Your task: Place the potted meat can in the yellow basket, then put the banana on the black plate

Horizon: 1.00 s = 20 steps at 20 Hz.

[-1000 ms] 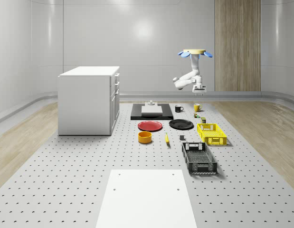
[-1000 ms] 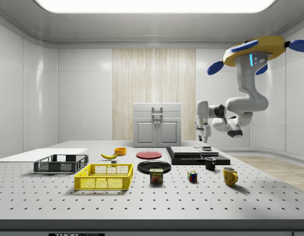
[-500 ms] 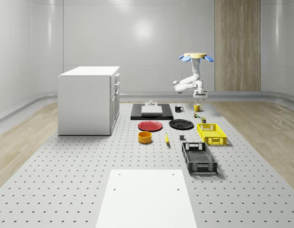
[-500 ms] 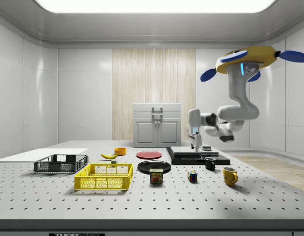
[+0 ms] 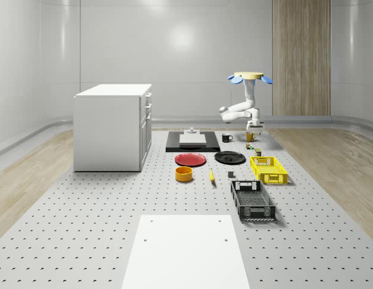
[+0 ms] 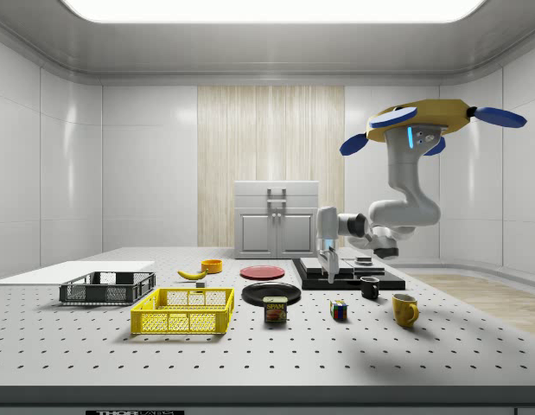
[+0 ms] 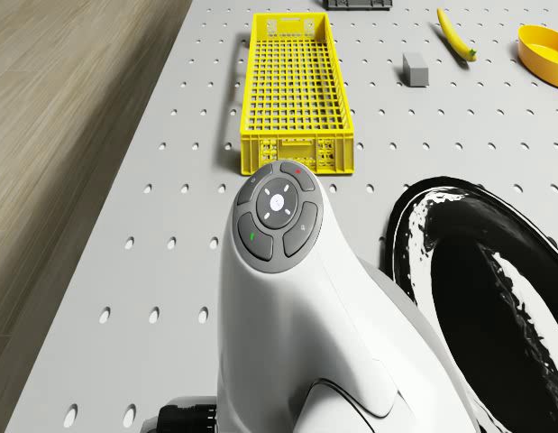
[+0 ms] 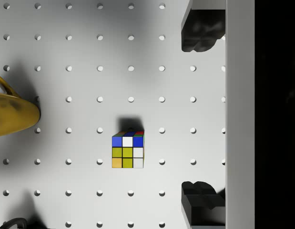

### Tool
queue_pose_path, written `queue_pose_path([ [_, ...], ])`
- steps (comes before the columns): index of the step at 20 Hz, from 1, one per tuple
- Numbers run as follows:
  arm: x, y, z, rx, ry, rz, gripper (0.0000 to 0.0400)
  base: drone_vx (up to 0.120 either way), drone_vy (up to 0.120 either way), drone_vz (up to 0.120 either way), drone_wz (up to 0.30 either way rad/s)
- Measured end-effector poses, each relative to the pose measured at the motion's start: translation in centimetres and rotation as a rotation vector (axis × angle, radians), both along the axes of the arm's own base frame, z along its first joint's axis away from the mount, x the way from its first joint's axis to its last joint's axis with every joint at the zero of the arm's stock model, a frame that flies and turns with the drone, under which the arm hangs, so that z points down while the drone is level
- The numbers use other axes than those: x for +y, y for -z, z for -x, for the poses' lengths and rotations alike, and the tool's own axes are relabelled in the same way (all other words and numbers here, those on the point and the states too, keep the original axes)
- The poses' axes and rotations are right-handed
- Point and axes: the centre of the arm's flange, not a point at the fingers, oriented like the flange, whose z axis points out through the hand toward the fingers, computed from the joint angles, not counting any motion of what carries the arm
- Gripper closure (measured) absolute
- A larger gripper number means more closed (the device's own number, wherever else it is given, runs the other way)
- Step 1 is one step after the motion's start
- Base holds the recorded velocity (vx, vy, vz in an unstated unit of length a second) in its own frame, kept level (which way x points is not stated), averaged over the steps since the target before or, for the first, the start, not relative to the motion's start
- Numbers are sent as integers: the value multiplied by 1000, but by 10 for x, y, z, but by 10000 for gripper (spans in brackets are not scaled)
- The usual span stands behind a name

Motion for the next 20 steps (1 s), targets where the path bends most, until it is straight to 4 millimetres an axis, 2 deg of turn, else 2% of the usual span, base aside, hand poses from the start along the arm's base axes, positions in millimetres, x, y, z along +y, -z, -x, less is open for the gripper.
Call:
queue_pose_path([
  [9,0,0,0,0,0,0,0,120,0,-111,0],
  [14,0,0,0,0,0,0,0,120,0,-8,0],
  [17,0,0,0,0,0,0,0,120,-107,0,0],
  [20,0,0,0,0,0,0,0,120,0,0,0],
])
